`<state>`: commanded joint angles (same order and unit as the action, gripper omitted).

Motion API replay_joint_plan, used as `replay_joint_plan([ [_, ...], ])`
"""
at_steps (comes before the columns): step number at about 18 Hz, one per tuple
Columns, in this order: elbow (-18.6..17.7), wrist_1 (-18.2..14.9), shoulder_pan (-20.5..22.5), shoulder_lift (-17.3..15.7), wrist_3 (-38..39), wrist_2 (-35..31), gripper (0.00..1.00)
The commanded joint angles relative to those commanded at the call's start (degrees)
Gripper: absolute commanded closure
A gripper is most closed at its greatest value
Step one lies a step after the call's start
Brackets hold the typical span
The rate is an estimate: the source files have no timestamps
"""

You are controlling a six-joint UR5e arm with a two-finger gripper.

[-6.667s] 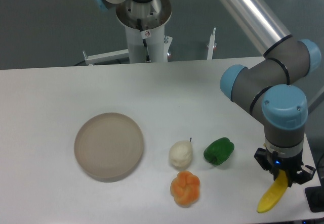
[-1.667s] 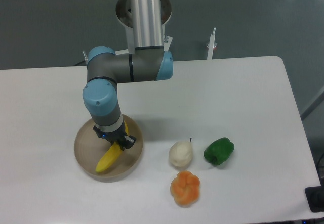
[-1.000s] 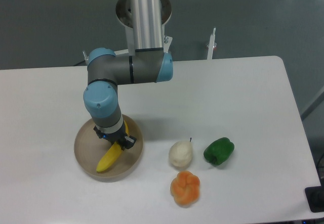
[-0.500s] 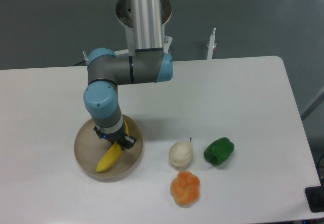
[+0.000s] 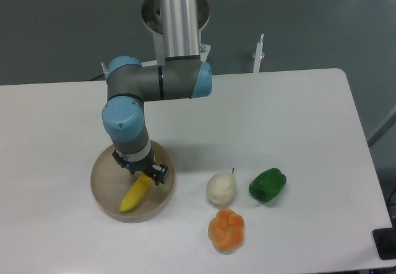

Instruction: Place bananas on a plate

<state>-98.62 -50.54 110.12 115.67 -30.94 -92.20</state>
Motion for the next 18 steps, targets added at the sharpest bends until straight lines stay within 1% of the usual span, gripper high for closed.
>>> replay_joint_plan([
  [3, 1.58, 0.00, 2.98, -2.46, -0.09, 0.09, 0.00],
  [4, 3.59, 0.00, 5.00, -2.73, -0.17, 0.00, 0.00],
  [6, 9.55, -0.52, 8.08, -2.47, -0.87, -0.18, 0.00],
  [8, 11.51, -0.70, 11.59, -2.21, -3.67, -0.17, 0.00],
  [12, 12.13, -1.23, 17.83, -2.82, -15.53, -0.09, 0.00],
  [13, 12.30, -1.32, 19.50, -3.43, -17.90, -0.09, 0.00],
  [14, 12.31, -1.32, 20.30, -3.70, -19.06, -0.17, 0.00],
  [16, 11.61, -1.32, 23.11, -4.31, -26.85, -0.09, 0.00],
  [18, 11.86, -1.32, 24.70, -4.05, -33.98, -0.17, 0.00],
])
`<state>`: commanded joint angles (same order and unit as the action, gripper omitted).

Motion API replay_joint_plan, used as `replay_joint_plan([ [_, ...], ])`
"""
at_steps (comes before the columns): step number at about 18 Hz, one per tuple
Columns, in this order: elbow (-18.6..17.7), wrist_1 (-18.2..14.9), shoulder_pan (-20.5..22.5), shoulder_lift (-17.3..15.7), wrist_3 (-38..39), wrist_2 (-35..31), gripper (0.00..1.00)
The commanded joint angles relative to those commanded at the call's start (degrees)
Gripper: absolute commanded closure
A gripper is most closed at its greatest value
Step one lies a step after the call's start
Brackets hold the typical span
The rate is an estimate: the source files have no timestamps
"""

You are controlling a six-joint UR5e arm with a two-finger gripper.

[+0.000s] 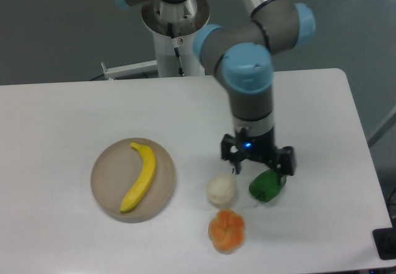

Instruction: Place bananas on a plate

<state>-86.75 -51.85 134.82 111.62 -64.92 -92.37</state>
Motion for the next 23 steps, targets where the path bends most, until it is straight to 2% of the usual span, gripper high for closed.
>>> replay_joint_plan([
  [3, -0.26, 0.00, 2.90, 0.62, -3.71, 0.09, 0.00],
  [7, -0.35, 0.09, 3.78, 0.44, -5.22, 0.70, 0.00],
  [23, 0.00, 0.17, 3.70, 0.62, -5.22, 0.79, 0.00],
])
